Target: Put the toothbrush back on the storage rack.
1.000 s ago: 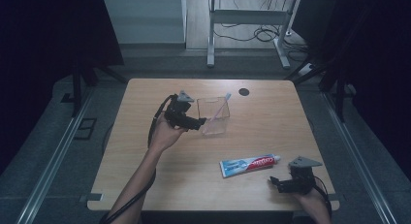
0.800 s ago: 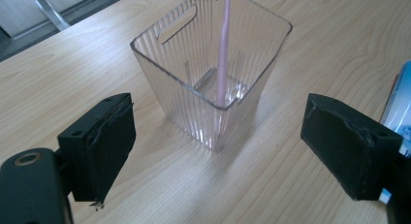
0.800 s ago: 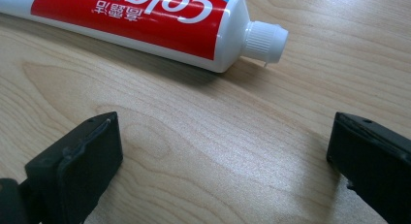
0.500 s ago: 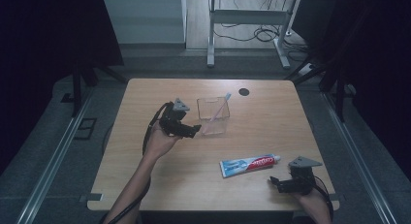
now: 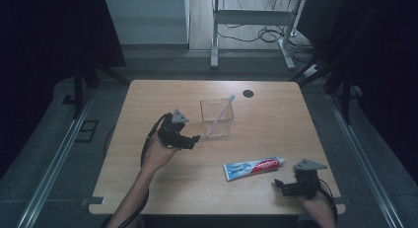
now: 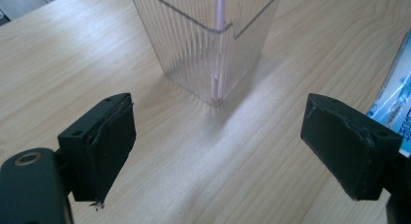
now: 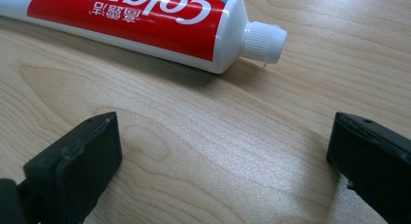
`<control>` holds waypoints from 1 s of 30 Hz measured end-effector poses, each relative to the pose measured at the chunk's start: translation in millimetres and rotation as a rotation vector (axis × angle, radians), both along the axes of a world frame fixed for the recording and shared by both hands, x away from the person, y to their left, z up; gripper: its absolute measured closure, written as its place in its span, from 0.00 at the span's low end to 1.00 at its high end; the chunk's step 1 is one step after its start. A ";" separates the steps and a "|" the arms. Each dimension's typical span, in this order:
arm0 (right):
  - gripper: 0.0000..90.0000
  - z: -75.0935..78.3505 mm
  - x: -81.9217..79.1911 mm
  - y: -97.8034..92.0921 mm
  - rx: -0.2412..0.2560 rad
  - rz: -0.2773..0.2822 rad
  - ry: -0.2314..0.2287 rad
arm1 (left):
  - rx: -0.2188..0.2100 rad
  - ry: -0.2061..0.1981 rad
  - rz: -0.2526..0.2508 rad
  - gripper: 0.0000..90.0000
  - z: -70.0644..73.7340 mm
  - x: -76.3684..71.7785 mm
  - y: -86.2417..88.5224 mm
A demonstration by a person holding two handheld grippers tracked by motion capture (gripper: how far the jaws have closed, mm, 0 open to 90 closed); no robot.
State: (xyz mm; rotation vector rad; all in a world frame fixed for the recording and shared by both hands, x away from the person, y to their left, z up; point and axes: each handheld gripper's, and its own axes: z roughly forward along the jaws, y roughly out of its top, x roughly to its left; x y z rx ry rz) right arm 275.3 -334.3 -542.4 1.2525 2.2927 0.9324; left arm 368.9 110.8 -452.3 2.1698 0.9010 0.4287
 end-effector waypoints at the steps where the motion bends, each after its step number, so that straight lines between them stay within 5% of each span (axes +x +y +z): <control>1: 0.00 -0.1 0.0 0.1 0.001 0.000 -0.001 | 0.002 0.001 0.000 0.14 -1.6 -1.3 1.0; 16: 0.00 -0.1 -0.2 0.4 0.001 -0.003 0.000 | -0.028 0.017 0.020 0.14 -23.9 -21.2 18.7; 30: 0.00 -0.1 -0.4 0.7 0.002 0.002 0.001 | -0.013 0.027 0.034 0.14 -48.6 -41.2 27.8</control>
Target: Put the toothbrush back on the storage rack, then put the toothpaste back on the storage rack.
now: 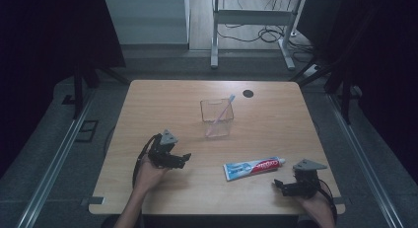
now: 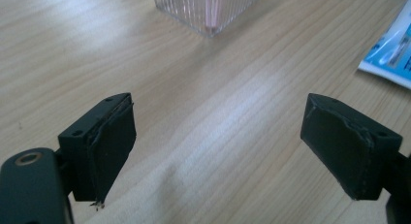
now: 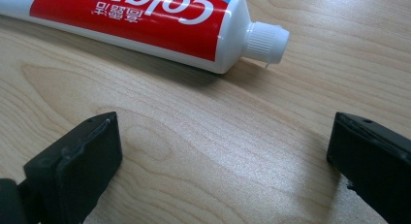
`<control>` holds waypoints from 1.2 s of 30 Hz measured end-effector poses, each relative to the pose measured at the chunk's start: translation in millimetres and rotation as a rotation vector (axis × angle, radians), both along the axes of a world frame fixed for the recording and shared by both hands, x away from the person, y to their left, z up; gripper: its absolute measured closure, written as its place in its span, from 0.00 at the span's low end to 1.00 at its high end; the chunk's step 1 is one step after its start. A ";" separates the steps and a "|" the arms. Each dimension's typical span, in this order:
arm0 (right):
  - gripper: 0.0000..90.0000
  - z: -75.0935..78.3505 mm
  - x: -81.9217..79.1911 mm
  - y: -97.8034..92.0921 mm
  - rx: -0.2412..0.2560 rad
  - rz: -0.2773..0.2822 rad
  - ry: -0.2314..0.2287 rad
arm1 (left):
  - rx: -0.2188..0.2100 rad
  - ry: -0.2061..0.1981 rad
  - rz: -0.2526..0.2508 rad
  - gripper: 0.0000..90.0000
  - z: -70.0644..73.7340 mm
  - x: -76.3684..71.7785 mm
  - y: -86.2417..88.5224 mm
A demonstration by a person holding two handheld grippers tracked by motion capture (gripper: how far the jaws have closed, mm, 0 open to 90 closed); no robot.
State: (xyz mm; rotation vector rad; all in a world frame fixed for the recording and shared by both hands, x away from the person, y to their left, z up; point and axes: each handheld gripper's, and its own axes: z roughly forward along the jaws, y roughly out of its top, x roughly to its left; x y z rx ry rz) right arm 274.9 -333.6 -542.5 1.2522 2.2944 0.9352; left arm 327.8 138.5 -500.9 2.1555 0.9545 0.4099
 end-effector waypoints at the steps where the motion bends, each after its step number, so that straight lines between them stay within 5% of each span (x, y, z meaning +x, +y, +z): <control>1: 0.00 0.0 0.0 0.0 0.000 0.000 0.000 | -0.001 0.002 0.000 0.14 -2.0 -1.4 0.3; 13: 0.00 0.0 0.0 0.3 0.001 0.007 0.001 | 0.044 0.022 0.010 0.14 -25.6 -12.6 1.8; 31: 0.00 2.7 1.7 4.2 -0.018 -0.012 0.026 | 0.076 0.014 0.019 0.14 -38.2 -19.9 2.7; 36: 0.00 5.5 0.9 4.6 -0.015 -0.001 0.051 | 0.044 0.028 0.020 0.14 -42.9 -18.8 3.4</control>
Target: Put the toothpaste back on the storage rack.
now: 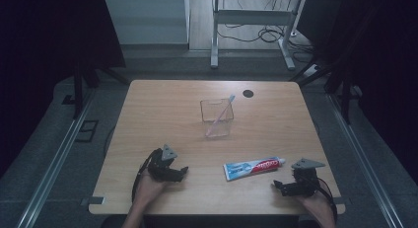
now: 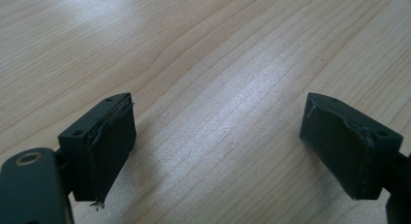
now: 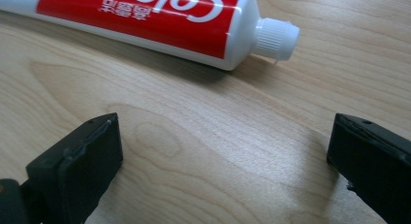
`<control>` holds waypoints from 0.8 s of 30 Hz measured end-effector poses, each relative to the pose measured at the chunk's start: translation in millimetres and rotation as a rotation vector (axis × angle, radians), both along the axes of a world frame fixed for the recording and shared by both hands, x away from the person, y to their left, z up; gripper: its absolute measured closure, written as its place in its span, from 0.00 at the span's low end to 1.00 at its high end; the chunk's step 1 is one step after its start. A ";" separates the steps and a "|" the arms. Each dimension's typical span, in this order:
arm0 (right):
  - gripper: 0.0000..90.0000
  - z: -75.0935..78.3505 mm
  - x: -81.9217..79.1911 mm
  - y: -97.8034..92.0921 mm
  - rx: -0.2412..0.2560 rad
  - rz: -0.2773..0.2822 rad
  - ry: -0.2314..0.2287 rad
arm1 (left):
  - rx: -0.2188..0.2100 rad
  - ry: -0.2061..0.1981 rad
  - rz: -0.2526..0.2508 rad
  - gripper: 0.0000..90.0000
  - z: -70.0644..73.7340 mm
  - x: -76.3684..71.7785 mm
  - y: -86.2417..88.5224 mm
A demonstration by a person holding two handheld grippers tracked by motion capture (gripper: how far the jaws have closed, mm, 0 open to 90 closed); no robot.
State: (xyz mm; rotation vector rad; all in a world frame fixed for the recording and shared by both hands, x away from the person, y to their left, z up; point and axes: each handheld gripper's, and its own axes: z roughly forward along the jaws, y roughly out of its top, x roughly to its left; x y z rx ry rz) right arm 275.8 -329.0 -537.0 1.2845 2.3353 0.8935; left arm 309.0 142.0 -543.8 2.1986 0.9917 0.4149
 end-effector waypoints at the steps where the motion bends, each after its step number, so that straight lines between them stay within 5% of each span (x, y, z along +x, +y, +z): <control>1: 0.00 0.9 -0.3 0.3 -0.001 0.003 0.004 | -0.004 0.011 0.000 0.14 0.1 0.8 0.8; 4: 0.01 4.5 -1.4 1.7 -0.009 0.002 0.005 | -0.023 0.031 0.010 0.14 -0.4 2.2 2.5; 10: 0.20 17.8 -3.2 -0.4 0.029 -0.003 -0.031 | -0.021 0.031 0.013 0.15 -0.5 2.3 2.4; 18: 0.57 33.6 0.7 -2.1 0.104 0.024 -0.038 | -0.022 0.030 0.014 0.15 -0.5 2.3 2.5; 24: 0.79 37.4 13.2 4.4 0.109 0.054 -0.036 | -0.022 0.030 0.014 0.15 -0.5 2.3 2.5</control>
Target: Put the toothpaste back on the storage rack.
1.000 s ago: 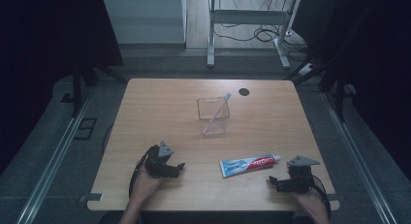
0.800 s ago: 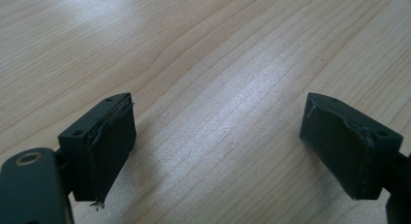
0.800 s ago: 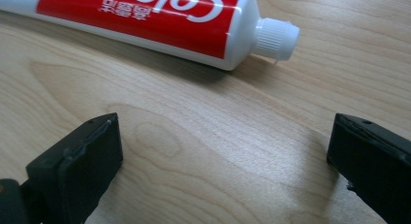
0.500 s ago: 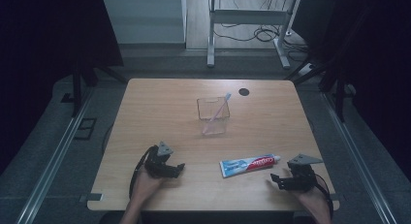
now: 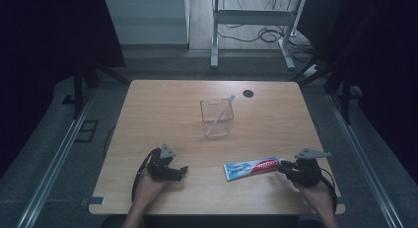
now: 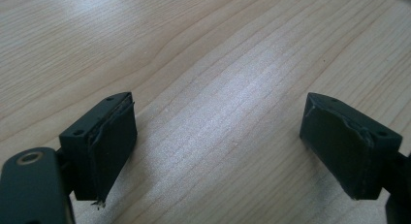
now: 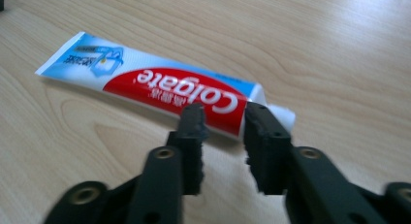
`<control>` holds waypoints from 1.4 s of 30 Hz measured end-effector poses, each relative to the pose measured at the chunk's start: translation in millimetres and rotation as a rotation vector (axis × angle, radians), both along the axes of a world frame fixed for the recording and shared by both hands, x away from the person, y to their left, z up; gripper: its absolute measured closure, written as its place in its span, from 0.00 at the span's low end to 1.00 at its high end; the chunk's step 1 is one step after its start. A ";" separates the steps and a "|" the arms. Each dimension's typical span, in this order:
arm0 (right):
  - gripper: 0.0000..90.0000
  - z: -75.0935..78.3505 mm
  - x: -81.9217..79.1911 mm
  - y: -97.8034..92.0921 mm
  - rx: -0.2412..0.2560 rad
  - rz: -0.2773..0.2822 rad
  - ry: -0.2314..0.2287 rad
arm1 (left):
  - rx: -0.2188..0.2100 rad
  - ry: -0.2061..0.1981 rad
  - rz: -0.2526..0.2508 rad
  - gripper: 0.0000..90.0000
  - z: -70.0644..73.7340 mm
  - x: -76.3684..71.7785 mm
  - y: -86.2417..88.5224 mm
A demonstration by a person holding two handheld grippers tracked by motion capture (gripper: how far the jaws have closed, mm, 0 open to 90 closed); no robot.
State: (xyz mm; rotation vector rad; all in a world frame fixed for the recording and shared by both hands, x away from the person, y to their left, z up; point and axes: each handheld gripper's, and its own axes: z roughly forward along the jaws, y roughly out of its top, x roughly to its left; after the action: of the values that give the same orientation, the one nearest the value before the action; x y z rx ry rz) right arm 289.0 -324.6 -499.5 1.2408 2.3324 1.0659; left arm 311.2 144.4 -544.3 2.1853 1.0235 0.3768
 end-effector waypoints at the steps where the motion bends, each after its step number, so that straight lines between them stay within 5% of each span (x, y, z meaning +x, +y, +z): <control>1: 0.83 0.6 2.5 1.8 -0.006 0.000 0.000 | 0.000 0.000 0.000 0.15 0.0 0.0 0.0; 11: 0.97 5.3 28.8 17.3 -0.032 0.013 -0.025 | 0.000 0.000 0.001 0.15 0.0 0.0 0.0; 23: 0.97 -5.4 57.8 21.8 -0.078 0.008 0.032 | 0.000 0.000 0.001 0.15 0.0 0.0 0.0; 42: 0.93 -2.4 30.6 16.9 -0.066 0.075 0.084 | -0.001 0.001 0.008 0.15 0.0 -0.8 -0.7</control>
State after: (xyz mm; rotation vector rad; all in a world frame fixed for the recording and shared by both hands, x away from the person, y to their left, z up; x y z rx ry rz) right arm 319.6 -307.7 -501.9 1.2044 2.4742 0.9692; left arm 310.4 143.7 -544.3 2.1810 1.0328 0.3790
